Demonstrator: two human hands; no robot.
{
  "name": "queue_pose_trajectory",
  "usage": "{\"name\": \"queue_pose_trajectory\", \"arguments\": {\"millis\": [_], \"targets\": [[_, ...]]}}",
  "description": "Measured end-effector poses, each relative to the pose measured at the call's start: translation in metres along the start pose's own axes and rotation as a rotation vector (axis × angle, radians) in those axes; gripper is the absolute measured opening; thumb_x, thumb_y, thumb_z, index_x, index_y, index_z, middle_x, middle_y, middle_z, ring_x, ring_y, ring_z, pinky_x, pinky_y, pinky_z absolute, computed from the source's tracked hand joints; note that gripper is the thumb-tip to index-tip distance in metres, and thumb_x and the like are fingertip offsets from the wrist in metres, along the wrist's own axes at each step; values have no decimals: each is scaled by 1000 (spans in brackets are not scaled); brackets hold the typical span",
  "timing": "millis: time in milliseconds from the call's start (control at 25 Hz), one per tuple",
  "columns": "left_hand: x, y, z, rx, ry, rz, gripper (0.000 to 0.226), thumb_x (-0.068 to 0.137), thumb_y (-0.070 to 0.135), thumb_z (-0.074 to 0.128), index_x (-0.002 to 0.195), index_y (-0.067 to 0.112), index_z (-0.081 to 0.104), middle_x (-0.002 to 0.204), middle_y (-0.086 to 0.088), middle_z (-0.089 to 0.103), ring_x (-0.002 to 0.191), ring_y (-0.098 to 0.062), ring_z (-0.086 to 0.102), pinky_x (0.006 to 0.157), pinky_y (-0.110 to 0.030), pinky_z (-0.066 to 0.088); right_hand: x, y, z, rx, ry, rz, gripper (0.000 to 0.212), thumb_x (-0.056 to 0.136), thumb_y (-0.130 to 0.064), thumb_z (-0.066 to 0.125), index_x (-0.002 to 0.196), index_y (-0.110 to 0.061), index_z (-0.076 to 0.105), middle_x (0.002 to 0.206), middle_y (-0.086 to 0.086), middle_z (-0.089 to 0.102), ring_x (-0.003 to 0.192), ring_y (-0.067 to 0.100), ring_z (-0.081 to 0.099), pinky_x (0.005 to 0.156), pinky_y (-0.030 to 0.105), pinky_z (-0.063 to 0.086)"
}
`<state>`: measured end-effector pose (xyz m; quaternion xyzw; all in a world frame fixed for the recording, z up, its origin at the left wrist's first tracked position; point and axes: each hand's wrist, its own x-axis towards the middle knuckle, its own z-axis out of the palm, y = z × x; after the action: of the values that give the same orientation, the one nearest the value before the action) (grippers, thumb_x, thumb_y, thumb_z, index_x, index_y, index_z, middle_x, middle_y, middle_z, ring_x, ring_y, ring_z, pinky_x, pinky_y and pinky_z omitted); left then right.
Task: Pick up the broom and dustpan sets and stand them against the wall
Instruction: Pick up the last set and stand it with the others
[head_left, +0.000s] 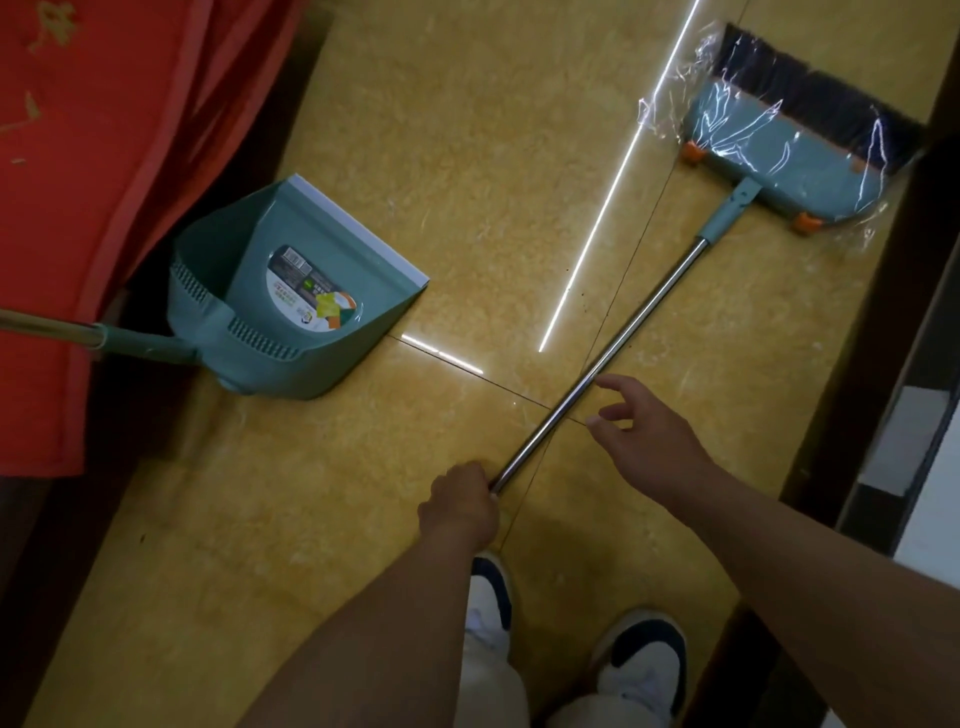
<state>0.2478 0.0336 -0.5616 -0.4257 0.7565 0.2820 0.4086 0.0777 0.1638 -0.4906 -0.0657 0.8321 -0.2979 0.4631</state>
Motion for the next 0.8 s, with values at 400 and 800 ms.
{"name": "queue_pose_trajectory", "arguments": {"millis": [400,800], "targets": [[-76,-12,-108,-148,270,208,18,99,27,57,115,19,55,109,-1,61,95,-19,60,73,-32,48,-38,-73,20,-138,-56,-220,43,98,-25,60,140,-31,52,133,1,58,115,18,58,91,30,47],[-206,22,-284,383,574,271,23,96,6,50,115,19,53,110,-2,65,99,-29,69,66,-34,40,-108,-267,-7,-243,47,-718,66,81,1,58,139,-30,54,150,-5,46,139,17,38,105,7,16]]}}
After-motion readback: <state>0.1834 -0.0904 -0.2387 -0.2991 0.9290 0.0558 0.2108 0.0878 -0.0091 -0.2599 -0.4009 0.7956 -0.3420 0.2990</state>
